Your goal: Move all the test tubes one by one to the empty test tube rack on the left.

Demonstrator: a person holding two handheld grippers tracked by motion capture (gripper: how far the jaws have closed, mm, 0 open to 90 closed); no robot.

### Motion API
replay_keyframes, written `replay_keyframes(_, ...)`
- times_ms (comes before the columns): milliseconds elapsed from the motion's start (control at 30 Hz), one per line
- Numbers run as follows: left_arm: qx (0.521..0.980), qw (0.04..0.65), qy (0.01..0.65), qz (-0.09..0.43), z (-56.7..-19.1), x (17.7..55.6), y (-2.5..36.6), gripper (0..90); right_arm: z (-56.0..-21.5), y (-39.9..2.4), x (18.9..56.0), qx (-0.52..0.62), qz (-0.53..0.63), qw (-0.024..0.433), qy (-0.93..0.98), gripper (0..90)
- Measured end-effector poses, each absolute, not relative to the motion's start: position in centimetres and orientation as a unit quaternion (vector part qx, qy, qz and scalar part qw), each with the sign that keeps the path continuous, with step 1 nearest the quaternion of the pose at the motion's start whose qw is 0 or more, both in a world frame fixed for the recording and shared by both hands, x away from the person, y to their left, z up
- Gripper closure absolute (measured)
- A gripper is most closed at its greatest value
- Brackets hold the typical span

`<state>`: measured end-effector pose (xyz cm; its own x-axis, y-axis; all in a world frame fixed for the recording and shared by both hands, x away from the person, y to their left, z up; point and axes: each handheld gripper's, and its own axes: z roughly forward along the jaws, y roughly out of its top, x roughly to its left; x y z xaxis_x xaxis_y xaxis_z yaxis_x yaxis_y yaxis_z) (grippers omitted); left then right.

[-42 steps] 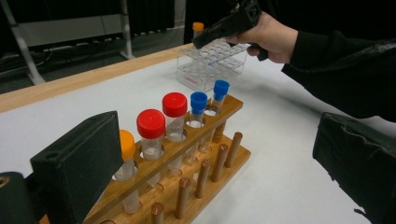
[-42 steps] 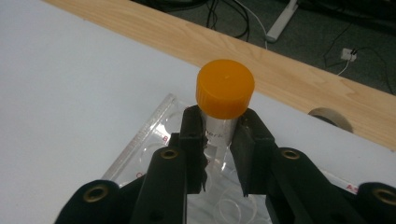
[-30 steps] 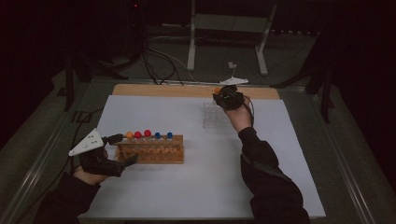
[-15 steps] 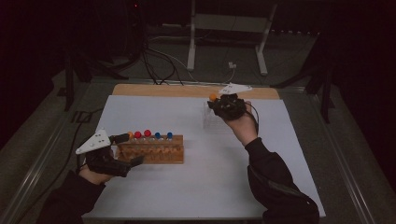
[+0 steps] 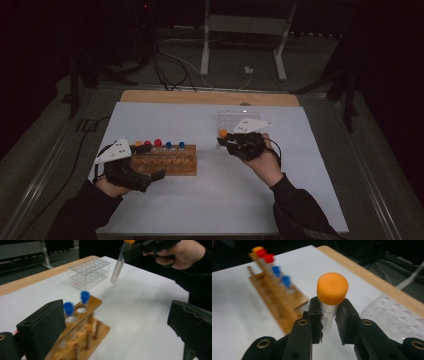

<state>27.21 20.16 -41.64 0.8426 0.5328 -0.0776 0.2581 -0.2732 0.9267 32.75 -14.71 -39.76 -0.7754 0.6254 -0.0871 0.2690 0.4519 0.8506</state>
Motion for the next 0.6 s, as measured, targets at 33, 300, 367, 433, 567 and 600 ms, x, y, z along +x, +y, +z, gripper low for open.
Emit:
replay_keyframes(33, 0.789, 0.55, 0.247, 0.122, -41.6, 27.2, 19.8, 2.5, -39.9, -14.7, 32.4, 0.269, 0.448, 0.195, 0.83, 74.2)
replay_keyframes(300, 0.795, 0.556, 0.221, 0.105, -41.3, 27.4, 17.0, 5.1, -41.4, -13.8, 29.6, 0.244, 0.451, 0.168, 0.842, 74.2)
replay_keyframes(367, 0.797, 0.557, 0.212, 0.099, -41.4, 27.5, 16.2, 6.3, -41.7, -13.5, 29.1, 0.238, 0.451, 0.16, 0.845, 74.2)
replay_keyframes(433, 0.799, 0.557, 0.206, 0.092, -41.4, 27.6, 15.4, 6.4, -42.0, -13.3, 28.7, 0.233, 0.45, 0.155, 0.848, 74.2)
replay_keyframes(567, 0.802, 0.558, 0.196, 0.087, -41.5, 28.0, 13.7, 12.2, -42.5, -12.8, 28.1, 0.224, 0.447, 0.147, 0.853, 74.2)
replay_keyframes(600, 0.802, 0.559, 0.192, 0.084, -41.5, 28.1, 13.3, 14.1, -42.7, -12.7, 28.0, 0.223, 0.448, 0.143, 0.854, 74.1)
